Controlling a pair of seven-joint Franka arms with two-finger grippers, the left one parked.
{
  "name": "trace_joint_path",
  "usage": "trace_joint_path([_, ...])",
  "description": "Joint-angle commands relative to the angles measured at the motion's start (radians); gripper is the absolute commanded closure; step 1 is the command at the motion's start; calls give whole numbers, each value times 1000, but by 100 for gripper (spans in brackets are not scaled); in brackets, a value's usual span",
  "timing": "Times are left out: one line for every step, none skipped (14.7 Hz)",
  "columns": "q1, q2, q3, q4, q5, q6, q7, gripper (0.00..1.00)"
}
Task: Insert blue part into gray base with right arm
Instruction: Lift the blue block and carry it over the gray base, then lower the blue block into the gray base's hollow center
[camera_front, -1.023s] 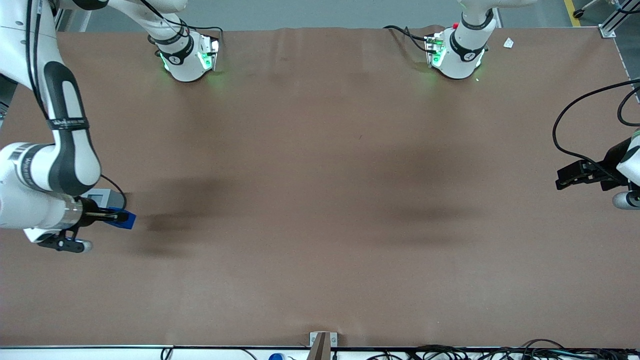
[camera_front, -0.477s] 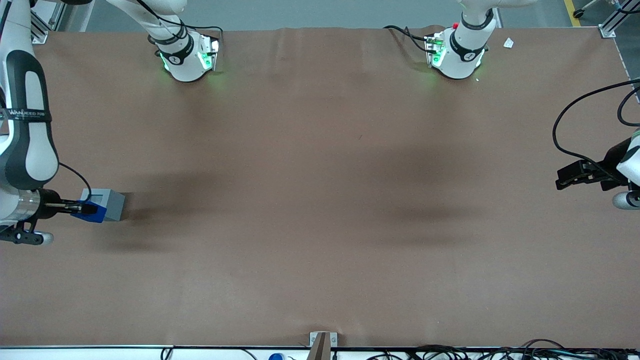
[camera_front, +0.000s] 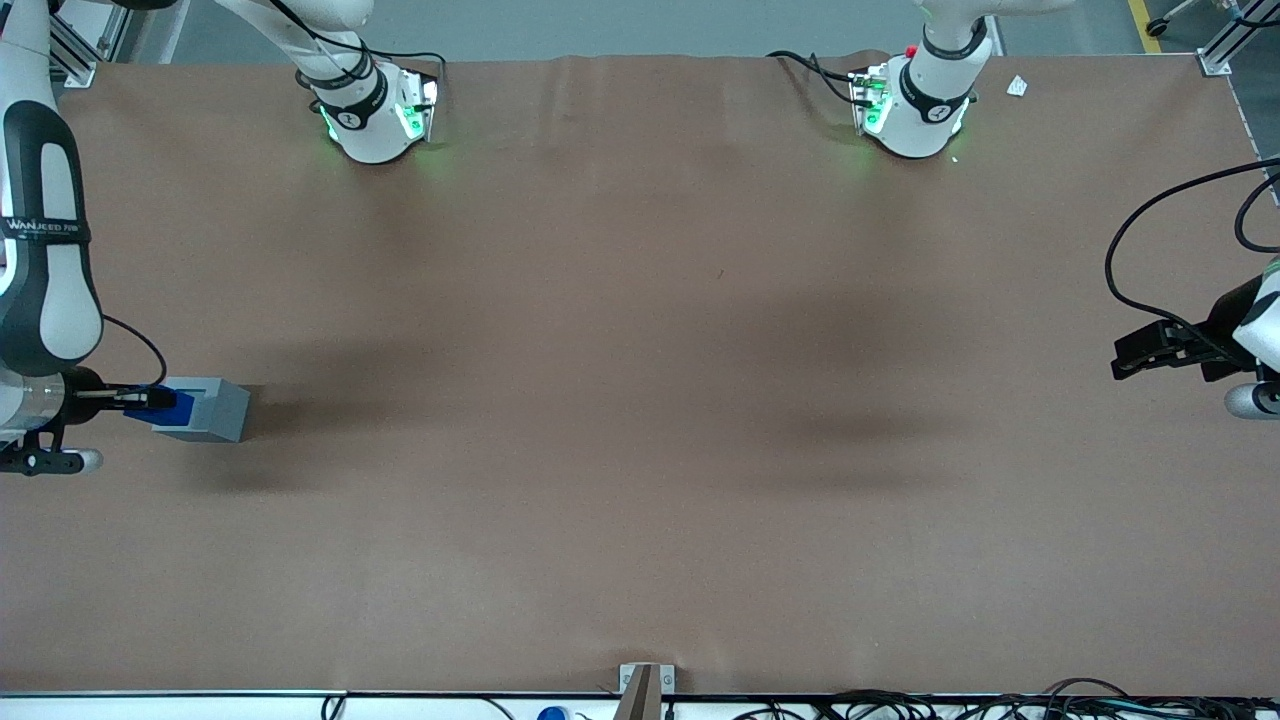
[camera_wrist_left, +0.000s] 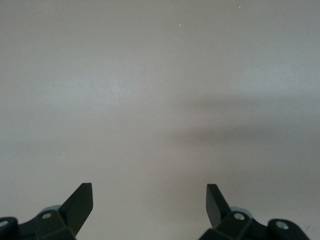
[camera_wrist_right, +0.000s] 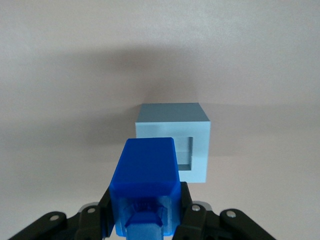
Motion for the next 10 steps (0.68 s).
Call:
trace_joint_path([-21,-12,13,-23,-38,-5,-32,74])
trace_joint_path([-22,-11,13,-24,-38,-11,-29,74])
trace_joint_path([-27,-11,13,-25,-38,-14,-26,74])
trace_joint_path([-37,-11,13,-25,-38,-15,-23,74])
trace_joint_path([-43,-11,13,-25,-38,-15,-21,74])
trace_joint_path([-48,-7,15,-25,-38,-11,-19,74])
trace_joint_path([-53,-6,15,-25,-36,-7,-19,74])
trace_joint_path([-54,-3,13,-25,-36,-5,-12,74])
trace_joint_path([-54,0,15,-25,-36,-4,5,74])
trace_joint_path([-54,5,13,-25,-36,-2,8,74])
